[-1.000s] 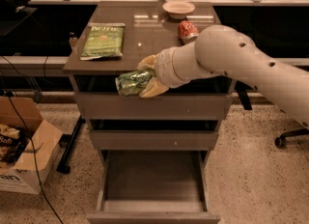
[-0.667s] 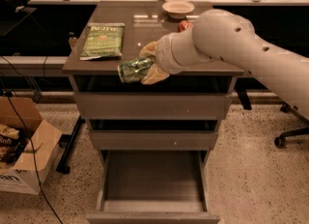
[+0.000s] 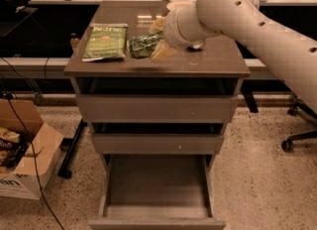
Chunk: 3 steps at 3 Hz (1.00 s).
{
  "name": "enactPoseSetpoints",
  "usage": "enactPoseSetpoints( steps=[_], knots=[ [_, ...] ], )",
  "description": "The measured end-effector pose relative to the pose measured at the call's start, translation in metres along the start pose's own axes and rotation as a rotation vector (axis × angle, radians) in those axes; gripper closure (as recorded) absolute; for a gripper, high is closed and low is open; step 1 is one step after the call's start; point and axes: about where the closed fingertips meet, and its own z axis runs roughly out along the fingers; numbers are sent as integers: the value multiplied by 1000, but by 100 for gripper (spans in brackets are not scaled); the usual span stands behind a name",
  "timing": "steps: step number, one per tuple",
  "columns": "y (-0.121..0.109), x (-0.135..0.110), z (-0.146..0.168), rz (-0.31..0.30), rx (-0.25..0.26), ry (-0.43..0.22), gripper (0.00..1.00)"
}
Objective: Pick green can from bottom drawer and place on counter
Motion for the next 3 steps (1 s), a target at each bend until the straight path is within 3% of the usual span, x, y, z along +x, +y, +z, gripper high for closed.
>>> enactPoseSetpoints(
  steps=[1,2,3],
  knots=[
    [-33,10,10,15,40,21,100],
    [-54,20,25,29,42,46,85],
    [-60,41,48,65,11,89,54]
  ],
)
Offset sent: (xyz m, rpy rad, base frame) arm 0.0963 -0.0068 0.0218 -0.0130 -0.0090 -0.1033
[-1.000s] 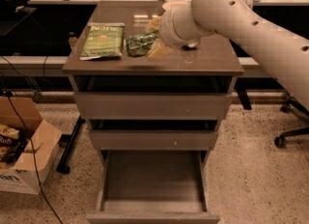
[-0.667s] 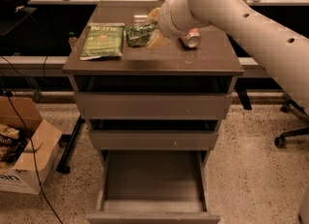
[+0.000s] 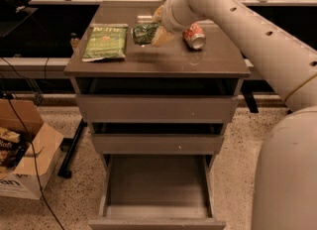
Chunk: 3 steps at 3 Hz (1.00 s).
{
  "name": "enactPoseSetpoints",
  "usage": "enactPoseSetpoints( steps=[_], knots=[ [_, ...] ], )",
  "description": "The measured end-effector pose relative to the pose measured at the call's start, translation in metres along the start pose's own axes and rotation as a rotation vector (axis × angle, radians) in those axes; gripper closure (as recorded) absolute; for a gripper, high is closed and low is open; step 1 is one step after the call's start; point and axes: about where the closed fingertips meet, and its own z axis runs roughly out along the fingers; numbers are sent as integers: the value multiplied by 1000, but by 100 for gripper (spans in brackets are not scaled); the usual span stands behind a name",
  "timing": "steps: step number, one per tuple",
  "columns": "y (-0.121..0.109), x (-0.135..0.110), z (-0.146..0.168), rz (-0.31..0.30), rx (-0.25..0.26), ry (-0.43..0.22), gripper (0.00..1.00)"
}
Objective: Pick green can from bottom drawer and place on counter
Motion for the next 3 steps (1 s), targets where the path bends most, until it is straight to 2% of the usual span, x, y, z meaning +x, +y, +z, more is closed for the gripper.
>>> enactPoseSetpoints(
  steps=[1,2,3],
  knots=[
    [1,13,11,25,-20,28,30],
    [3,12,13,23,-24,26,7],
    [4,11,15,23,-26,25,0]
  ],
)
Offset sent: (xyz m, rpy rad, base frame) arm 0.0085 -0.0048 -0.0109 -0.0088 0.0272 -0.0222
